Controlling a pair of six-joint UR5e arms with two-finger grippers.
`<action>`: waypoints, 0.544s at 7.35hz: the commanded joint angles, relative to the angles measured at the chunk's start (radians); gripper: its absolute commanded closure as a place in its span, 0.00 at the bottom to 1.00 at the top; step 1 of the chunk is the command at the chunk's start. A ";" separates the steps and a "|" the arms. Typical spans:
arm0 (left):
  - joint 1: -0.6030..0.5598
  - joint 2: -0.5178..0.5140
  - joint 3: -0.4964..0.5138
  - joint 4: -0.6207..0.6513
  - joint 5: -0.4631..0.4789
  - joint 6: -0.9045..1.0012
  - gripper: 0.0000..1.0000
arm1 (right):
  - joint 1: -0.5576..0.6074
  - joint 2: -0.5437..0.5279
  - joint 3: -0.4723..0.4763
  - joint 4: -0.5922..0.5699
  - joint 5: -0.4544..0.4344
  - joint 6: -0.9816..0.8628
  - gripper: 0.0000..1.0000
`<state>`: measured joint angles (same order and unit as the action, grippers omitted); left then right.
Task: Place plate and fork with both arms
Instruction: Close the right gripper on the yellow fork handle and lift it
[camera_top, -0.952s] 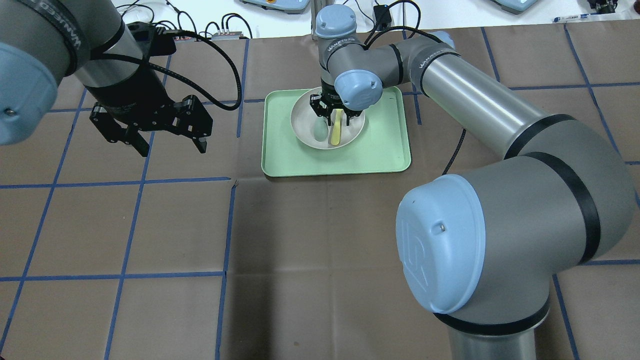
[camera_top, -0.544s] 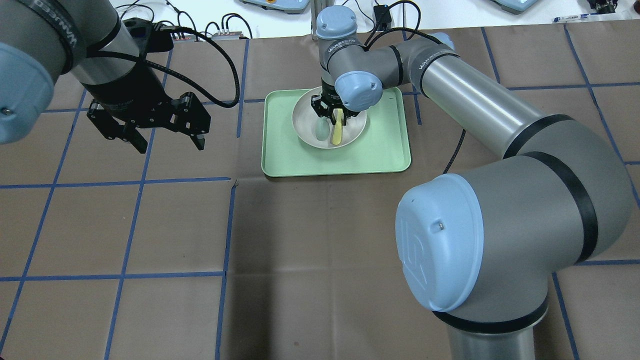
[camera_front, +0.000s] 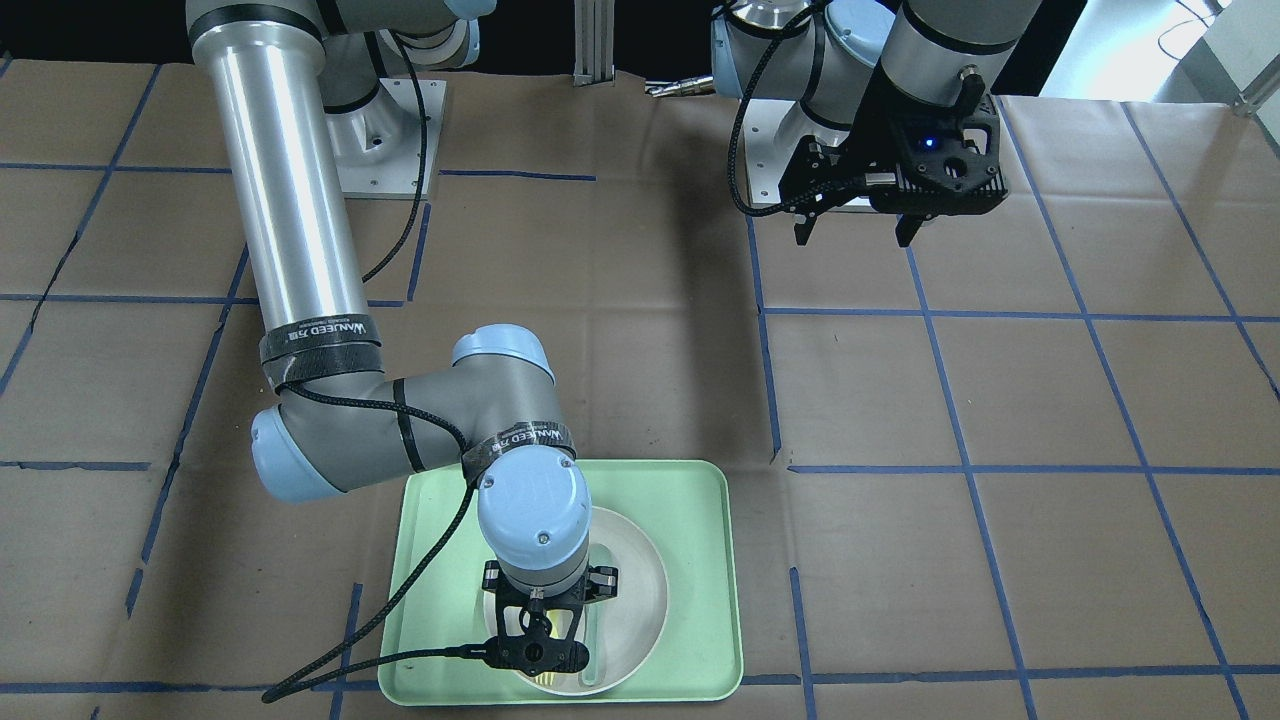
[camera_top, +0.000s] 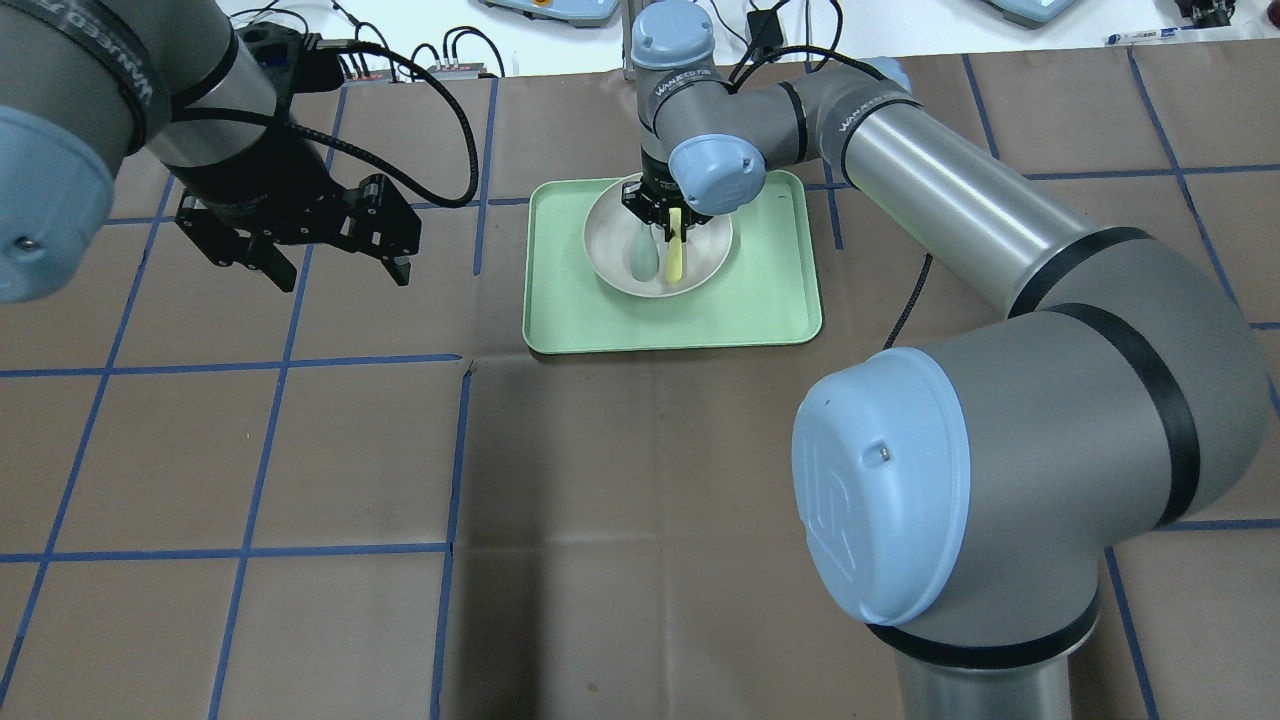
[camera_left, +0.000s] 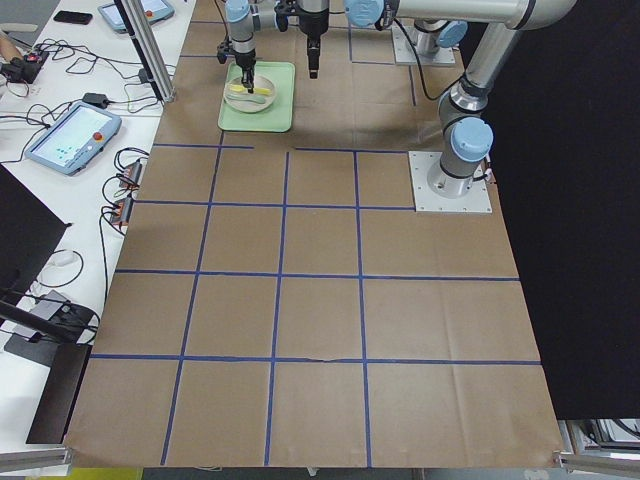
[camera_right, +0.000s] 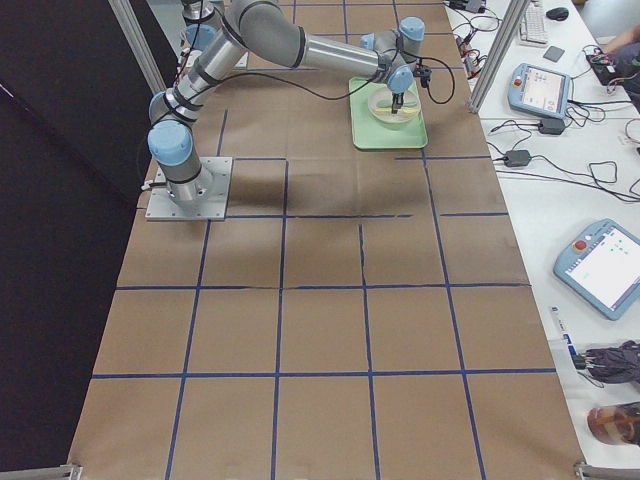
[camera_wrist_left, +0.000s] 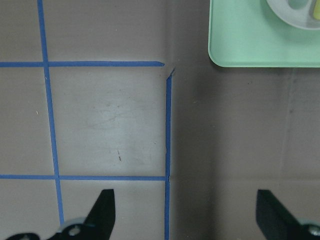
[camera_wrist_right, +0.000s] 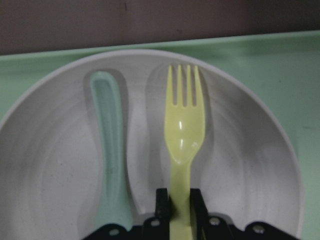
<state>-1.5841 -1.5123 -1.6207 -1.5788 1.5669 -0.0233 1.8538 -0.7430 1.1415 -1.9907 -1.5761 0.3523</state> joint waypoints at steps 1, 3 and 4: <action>0.001 0.003 -0.001 0.000 0.004 -0.001 0.00 | 0.004 -0.013 -0.022 0.019 0.001 0.001 0.97; 0.001 0.009 -0.001 -0.009 0.005 -0.001 0.00 | 0.008 -0.073 -0.029 0.113 0.001 -0.001 0.97; 0.004 0.012 -0.001 -0.010 0.005 -0.001 0.00 | -0.002 -0.106 -0.011 0.145 -0.001 -0.015 0.97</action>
<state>-1.5821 -1.5039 -1.6214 -1.5856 1.5720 -0.0245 1.8589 -0.8078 1.1180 -1.8950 -1.5758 0.3488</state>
